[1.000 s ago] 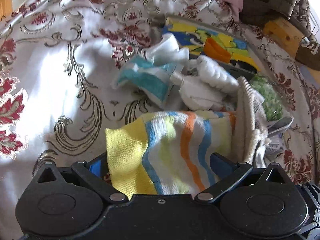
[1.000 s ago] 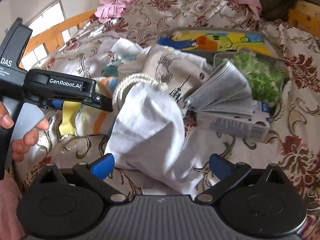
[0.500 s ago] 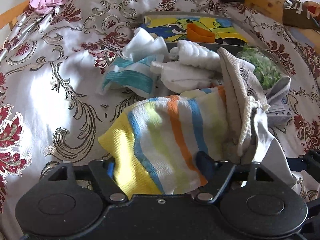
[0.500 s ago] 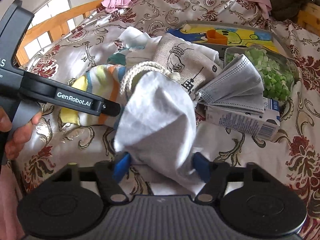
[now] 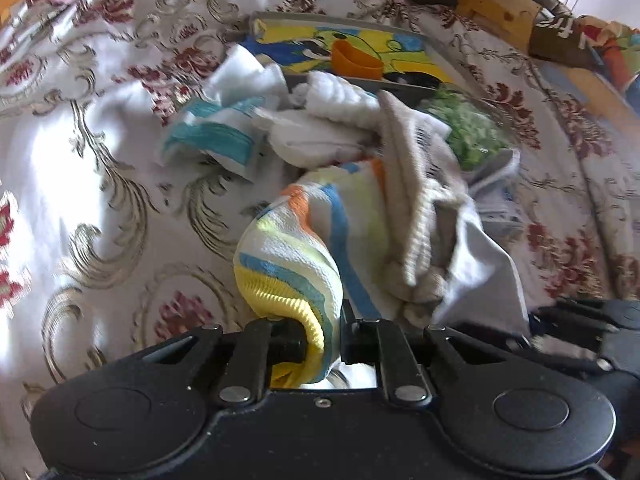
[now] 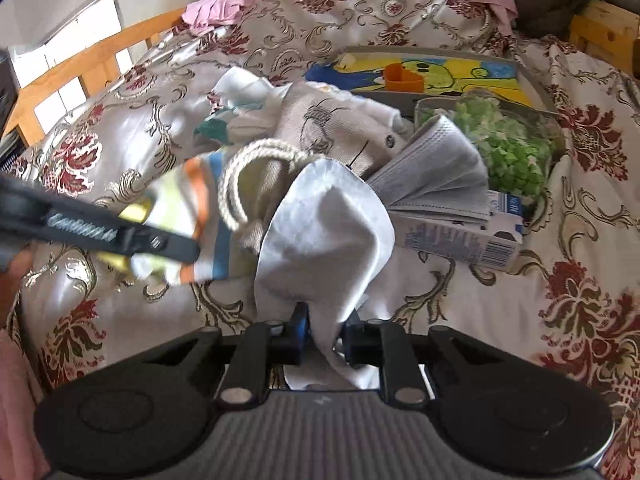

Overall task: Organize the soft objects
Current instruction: 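Grasp the yellow striped towel with the left tool while the right tool grasps the white drawstring bag, then lift the striped towel with the left tool while the right tool lifts the white bag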

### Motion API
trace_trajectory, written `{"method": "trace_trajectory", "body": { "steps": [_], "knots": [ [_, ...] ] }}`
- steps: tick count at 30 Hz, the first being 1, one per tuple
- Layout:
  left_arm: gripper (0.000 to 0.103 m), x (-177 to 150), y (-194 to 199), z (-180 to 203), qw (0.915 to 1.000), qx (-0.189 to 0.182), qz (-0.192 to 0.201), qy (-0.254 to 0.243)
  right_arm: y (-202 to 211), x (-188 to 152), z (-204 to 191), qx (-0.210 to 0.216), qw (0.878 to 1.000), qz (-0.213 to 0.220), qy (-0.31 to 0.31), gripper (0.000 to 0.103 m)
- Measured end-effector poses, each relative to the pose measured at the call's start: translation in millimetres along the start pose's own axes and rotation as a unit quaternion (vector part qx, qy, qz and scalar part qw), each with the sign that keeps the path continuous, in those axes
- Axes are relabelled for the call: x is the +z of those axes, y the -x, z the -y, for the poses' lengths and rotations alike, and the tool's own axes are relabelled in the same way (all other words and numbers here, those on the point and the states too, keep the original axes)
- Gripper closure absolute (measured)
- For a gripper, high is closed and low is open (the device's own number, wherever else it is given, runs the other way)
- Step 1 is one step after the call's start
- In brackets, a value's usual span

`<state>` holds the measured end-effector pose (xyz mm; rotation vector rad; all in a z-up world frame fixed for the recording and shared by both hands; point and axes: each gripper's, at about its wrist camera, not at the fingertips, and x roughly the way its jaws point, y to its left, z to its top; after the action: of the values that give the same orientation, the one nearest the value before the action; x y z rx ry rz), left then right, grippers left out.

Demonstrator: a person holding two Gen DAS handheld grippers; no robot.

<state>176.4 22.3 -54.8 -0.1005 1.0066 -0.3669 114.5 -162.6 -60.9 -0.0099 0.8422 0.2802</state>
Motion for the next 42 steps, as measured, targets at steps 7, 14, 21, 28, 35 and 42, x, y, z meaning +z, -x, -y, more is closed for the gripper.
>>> {"method": "trace_trajectory", "body": {
  "steps": [7,14,21,28,35,42],
  "knots": [
    [0.089,-19.4,18.0,8.8,0.9962,-0.059,-0.063,0.013,15.9,-0.9,4.7,0.009,1.000,0.017,-0.012,0.085],
    [0.083,-21.5,29.4,-2.2,0.9980,0.026,-0.036,0.045,15.0,-0.9,1.3,0.012,1.000,0.014,-0.006,0.085],
    [0.074,-14.5,35.8,-15.3,0.9890,0.124,0.029,0.075,20.3,0.4,-7.1,0.012,0.999,0.035,0.012,0.085],
    [0.059,-4.0,26.2,9.0,0.9787,0.178,0.100,-0.019,20.4,2.1,-8.3,0.018,0.999,0.044,0.020,0.085],
    [0.039,5.6,0.1,1.9,0.9904,0.122,0.065,-0.002,12.2,6.4,0.8,0.019,0.999,0.040,-0.006,0.085],
    [0.020,5.1,-5.4,7.1,0.9959,0.070,0.057,0.001,3.8,8.1,10.7,0.006,0.999,0.032,-0.034,0.085]
  ]
}}
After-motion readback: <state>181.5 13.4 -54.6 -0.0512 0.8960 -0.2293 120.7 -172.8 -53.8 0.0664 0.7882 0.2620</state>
